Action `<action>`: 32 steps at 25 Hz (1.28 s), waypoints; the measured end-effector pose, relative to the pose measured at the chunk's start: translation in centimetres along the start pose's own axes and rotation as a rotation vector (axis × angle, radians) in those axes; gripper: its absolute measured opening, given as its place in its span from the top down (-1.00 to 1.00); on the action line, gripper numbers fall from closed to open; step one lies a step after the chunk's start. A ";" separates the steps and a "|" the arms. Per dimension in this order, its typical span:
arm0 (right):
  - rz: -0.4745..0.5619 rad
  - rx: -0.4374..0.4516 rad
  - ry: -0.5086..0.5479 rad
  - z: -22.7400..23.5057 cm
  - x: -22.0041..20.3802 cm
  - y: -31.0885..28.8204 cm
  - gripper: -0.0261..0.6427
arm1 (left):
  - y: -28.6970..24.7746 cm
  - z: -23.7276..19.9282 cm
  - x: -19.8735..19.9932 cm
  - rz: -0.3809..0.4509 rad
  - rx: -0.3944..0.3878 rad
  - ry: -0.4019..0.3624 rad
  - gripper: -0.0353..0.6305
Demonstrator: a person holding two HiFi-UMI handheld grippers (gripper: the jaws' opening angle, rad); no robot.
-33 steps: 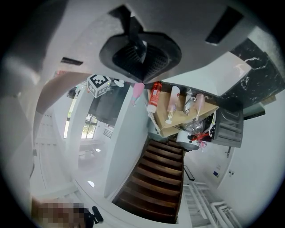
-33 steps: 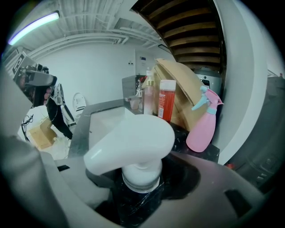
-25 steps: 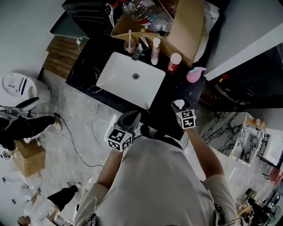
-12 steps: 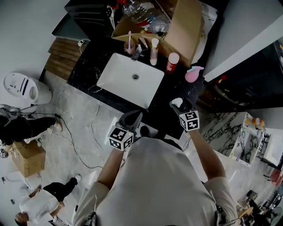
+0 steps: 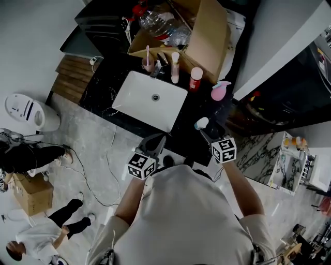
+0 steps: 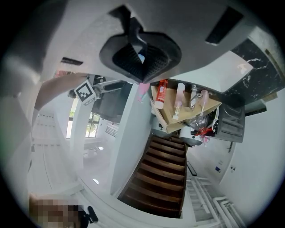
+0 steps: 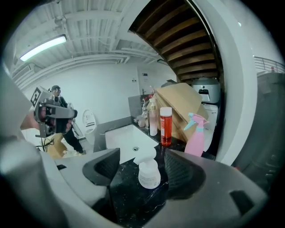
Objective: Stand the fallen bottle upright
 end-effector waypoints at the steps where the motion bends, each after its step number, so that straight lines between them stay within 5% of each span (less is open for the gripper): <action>1: 0.011 -0.005 -0.004 0.0 0.4 0.5 -0.04 | 0.0 0.0 0.1 0.003 -0.001 -0.001 0.88; 6: 0.054 -0.034 -0.028 -0.3 2.5 3.2 -0.01 | 0.4 0.3 1.1 0.022 -0.006 -0.015 0.88; 15: 0.096 -0.079 -0.069 -0.6 5.4 6.8 0.39 | 1.1 0.6 3.1 0.055 -0.008 -0.035 0.87; 24: 0.162 -0.064 -0.069 -1.3 7.9 8.7 0.71 | 1.6 0.4 5.2 0.082 -0.011 -0.070 0.88; 32: 0.218 -0.039 -0.037 -2.1 10.0 10.1 0.80 | 1.8 0.7 6.4 0.094 -0.024 -0.084 0.88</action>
Point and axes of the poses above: the fingertips, and each gripper's own axes: y backward along the fingers, z to its right, x out of its top, the point moved 7 cm from there along y, backward along the fingers, and after that the axes turned 4 degrees about y, right-handed, at the moved point
